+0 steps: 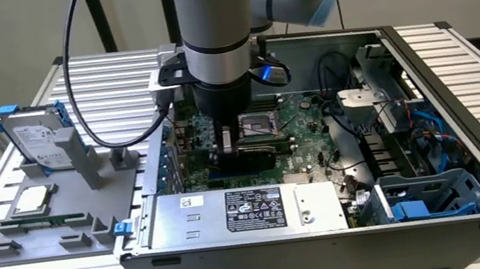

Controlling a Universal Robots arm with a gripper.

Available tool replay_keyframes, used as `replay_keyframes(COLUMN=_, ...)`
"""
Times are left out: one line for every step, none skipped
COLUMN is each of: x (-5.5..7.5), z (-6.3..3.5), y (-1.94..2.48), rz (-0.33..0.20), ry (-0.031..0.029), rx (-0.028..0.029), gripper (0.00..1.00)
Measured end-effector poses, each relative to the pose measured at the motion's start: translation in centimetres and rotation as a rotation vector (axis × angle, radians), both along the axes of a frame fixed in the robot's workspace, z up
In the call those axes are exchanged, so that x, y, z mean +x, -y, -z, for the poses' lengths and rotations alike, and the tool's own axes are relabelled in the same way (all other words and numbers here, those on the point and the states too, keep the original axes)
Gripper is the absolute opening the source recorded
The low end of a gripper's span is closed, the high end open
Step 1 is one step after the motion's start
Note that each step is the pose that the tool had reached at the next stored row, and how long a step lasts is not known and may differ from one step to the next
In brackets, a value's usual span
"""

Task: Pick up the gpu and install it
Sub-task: 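Insert the gpu into the slot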

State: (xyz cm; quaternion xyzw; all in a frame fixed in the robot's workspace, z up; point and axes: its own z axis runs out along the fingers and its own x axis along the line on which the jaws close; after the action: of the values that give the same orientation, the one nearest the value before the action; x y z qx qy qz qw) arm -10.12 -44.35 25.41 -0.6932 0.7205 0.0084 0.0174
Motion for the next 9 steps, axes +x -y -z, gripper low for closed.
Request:
replay_keyframes(x=-0.01, z=0.0, y=0.0, rz=0.0, ry=0.0, rx=0.0, gripper=0.0)
replay_keyframes(x=-0.03, z=0.0, y=0.0, rz=0.0, ry=0.0001, rx=0.0001, gripper=0.0)
replay_keyframes(x=-0.04, z=0.0, y=-0.01, rz=0.0, ry=0.0001, rx=0.0001, gripper=0.0)
replay_keyframes(x=-0.04, z=0.0, y=0.0, rz=0.0, ry=0.0001, rx=0.0001, gripper=0.0)
replay_keyframes(x=-0.05, z=0.0, y=0.01, rz=0.0, ry=0.0, rx=0.0001, gripper=0.0)
replay_keyframes(x=-0.06, z=0.01, y=0.03, rz=0.0, ry=0.0001, rx=0.0002, gripper=0.0)
replay_keyframes(x=-0.07, z=0.01, y=0.06, rz=0.0, ry=0.0, rx=0.0003, gripper=0.0)
replay_keyframes(x=-0.07, z=0.01, y=0.08, rz=0.0, ry=0.0, rx=0.0003, gripper=0.0)
replay_keyframes(x=-0.07, z=0.01, y=0.09, rz=0.0, ry=0.0, rx=0.0002, gripper=0.0)
